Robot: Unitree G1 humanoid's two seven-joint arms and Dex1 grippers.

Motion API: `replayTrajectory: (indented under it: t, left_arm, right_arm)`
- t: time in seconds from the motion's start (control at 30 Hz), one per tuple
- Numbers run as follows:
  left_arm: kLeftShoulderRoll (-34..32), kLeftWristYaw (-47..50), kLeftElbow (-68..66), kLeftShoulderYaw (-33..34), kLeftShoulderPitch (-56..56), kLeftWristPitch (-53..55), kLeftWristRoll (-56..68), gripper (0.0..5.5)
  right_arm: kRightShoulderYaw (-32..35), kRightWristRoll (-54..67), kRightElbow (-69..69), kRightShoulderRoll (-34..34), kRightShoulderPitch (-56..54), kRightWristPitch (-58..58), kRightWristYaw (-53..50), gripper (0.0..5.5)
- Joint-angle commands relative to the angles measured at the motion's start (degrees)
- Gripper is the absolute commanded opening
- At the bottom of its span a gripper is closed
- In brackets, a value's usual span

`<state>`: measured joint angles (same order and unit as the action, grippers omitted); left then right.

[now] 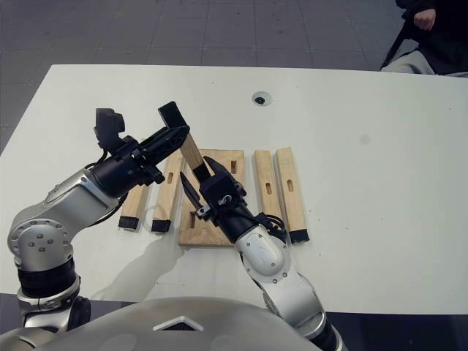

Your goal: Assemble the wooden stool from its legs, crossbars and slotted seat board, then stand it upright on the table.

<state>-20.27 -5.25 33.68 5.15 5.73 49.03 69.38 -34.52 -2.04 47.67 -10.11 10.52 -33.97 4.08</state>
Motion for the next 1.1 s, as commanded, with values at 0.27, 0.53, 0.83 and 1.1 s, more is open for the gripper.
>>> replayTrajectory:
  t: [0.27,0.53,0.83,1.1]
  left_arm:
    - [-2.25,6.84,4.82,1.47,0.06,-4.37,-14.23,0.43]
    - [-2.02,12.97,4.61,-0.49,-4.72,-8.47,-34.89,0.43]
    - [5.8,17.89,3.15,-3.05,-13.11,-9.76,-47.18,0.43]
    - [9.26,14.85,-1.34,-5.4,-15.48,-16.37,-53.78,0.43]
  right_arm:
    - [9.09,-0.26,0.54,0.75,0.3,1.05,-1.25,4.74]
    - [30.04,0.51,0.1,1.64,-1.73,1.16,-4.13,5.5]
    - [35.32,-0.08,-3.46,3.2,-2.13,4.81,-5.25,5.5]
    - [35.36,-0.04,-4.03,3.93,-2.06,6.06,-4.97,5.5]
